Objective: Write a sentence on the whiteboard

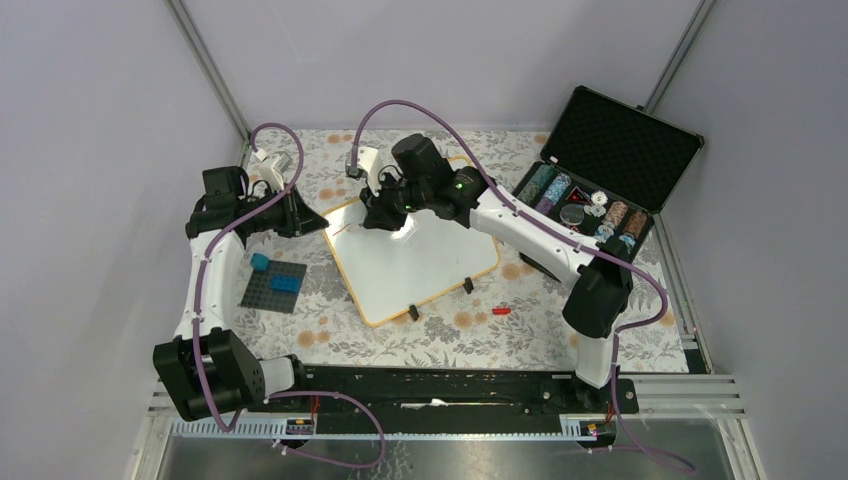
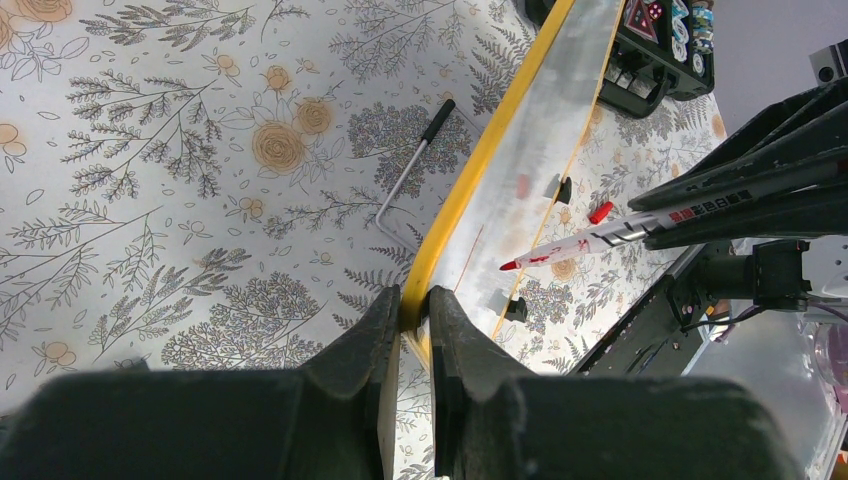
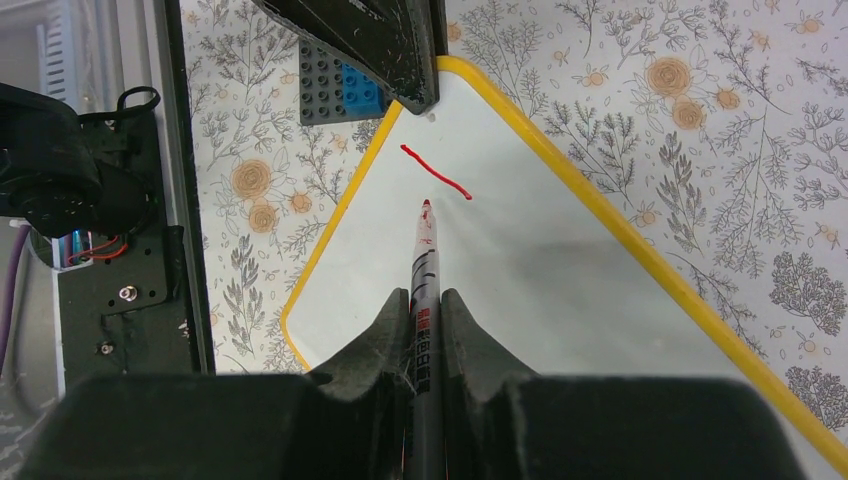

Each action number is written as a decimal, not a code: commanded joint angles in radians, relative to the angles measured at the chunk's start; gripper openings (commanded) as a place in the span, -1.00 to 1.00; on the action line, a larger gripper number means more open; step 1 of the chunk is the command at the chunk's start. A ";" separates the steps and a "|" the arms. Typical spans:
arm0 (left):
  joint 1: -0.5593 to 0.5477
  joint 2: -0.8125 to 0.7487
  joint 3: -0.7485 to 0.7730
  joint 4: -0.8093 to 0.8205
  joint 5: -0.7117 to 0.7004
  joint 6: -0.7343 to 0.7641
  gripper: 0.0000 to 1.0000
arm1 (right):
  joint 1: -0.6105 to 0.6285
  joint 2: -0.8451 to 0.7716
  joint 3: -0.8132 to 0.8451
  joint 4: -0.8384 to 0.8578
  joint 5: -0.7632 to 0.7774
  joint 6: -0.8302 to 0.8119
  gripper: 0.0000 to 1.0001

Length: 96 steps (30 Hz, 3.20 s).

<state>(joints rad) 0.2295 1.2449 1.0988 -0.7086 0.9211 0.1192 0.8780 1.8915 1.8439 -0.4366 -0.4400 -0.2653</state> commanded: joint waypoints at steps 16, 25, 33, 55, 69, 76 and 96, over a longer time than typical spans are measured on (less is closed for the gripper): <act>0.003 -0.010 0.019 0.032 0.007 0.011 -1.00 | 0.011 0.025 0.087 -0.007 0.000 0.034 -1.00; 0.004 -0.010 0.018 0.031 0.007 0.011 -1.00 | 0.018 0.037 0.080 -0.007 0.009 0.020 -1.00; 0.004 -0.014 0.017 0.031 0.004 0.011 -1.00 | 0.019 0.051 0.083 -0.007 0.034 0.014 -1.00; 0.003 -0.006 0.020 0.031 0.002 0.014 -1.00 | 0.020 0.008 -0.048 -0.001 0.028 0.000 -1.00; 0.003 -0.007 0.018 0.031 0.006 0.013 -1.00 | 0.033 -0.059 -0.108 0.024 -0.021 0.035 -1.00; 0.003 -0.018 0.015 0.031 0.018 0.008 -0.65 | -0.019 -0.123 -0.091 -0.001 -0.106 0.061 -1.00; 0.004 -0.024 0.002 0.030 0.054 0.020 -0.39 | -0.131 -0.178 -0.220 0.091 -0.195 0.159 -1.00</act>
<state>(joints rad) 0.2295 1.2453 1.0988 -0.7086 0.9398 0.1238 0.7376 1.7363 1.6138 -0.4141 -0.6338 -0.1368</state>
